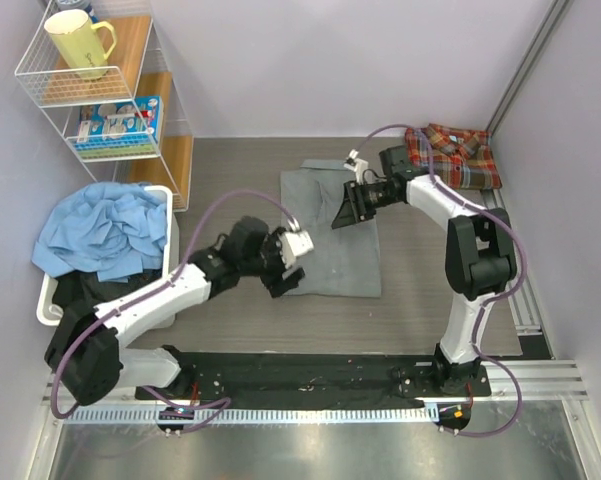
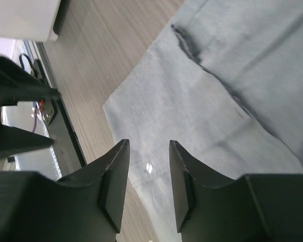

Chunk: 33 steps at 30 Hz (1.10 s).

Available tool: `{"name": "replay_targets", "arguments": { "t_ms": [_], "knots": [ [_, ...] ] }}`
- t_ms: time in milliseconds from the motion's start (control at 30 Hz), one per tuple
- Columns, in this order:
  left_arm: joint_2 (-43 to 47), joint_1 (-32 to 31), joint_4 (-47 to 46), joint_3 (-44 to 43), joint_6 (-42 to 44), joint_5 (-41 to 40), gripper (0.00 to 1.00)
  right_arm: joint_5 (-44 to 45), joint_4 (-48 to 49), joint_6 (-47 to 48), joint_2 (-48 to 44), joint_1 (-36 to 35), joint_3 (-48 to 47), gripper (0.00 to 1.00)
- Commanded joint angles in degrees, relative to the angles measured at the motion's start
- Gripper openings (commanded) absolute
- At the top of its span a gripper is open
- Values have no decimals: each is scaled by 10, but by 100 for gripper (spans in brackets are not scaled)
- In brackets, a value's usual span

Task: Fold and stack the long sleeve shirts
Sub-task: Fold the shirt

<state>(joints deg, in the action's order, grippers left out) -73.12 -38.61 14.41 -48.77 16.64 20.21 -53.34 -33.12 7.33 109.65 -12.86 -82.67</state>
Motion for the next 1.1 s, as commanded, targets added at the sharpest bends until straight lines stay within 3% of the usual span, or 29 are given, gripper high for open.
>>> {"name": "replay_targets", "arguments": {
  "t_ms": [0,67,167,433,667,733,867,900,1000,1067],
  "knots": [
    [-4,-102,-17,60,159,-178,75,21,35,2,39,-46,-6,42],
    [-28,-155,-49,71,181,-228,64,22,46,2,64,-59,-6,40],
    [-51,-199,-107,83,196,-268,54,23,53,1,96,-60,-8,39],
    [-142,-282,-242,124,248,-331,51,36,59,12,152,-61,-5,35],
    [-250,-287,-312,114,269,-383,49,34,60,15,165,-60,6,35],
    [-267,-286,-329,113,274,-395,43,32,61,15,164,-61,11,34],
    [-260,-285,-295,98,255,-381,22,32,63,17,157,-62,26,34],
    [-255,-285,-284,94,250,-378,11,30,64,17,154,-62,30,34],
    [-231,-285,-235,72,232,-366,0,26,69,17,141,-65,52,33],
    [-211,-285,-174,50,212,-336,0,25,73,17,126,-73,65,33]
  ]
}}
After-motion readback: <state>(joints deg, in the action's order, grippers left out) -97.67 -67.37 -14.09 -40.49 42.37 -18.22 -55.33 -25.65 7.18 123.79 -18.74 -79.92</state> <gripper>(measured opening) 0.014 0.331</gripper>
